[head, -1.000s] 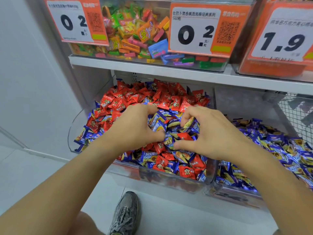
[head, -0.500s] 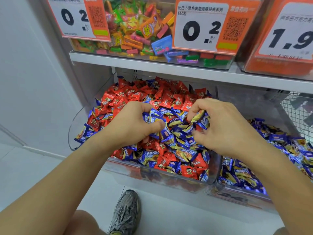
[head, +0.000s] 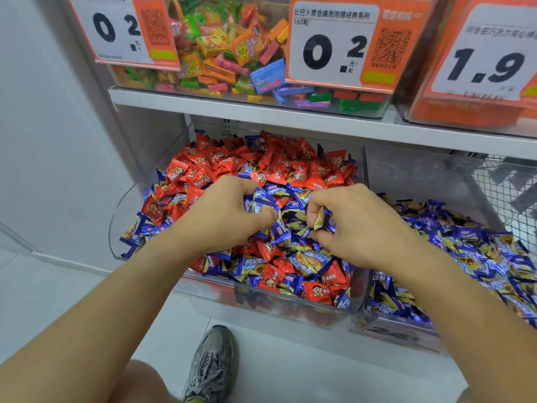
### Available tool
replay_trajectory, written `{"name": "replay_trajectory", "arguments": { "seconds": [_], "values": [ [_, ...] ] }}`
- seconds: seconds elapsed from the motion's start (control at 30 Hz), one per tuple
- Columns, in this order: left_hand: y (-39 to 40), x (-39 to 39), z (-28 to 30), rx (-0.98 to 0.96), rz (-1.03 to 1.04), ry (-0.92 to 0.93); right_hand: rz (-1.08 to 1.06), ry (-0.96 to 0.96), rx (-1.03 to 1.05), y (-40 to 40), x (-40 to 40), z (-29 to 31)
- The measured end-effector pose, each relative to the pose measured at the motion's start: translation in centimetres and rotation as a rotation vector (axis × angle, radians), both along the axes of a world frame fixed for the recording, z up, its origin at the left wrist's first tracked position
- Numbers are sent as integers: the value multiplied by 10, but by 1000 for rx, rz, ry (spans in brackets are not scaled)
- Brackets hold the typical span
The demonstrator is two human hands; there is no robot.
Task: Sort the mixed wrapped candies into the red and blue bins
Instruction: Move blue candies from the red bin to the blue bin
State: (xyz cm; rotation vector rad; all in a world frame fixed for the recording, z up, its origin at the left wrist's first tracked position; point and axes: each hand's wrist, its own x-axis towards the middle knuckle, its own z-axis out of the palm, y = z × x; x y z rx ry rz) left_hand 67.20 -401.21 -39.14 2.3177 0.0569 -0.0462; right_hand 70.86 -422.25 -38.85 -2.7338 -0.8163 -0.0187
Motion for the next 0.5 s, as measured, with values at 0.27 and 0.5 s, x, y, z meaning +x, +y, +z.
{"name": "replay_trajectory", "arguments": {
  "seconds": [0.27,0.5],
  "values": [
    [1,-3,5,-131,46,-27,-13,212,576,-16,1,13],
    [-2,-10,8,-150,-259,33,-55,227,693,-13,0,10]
  ]
}}
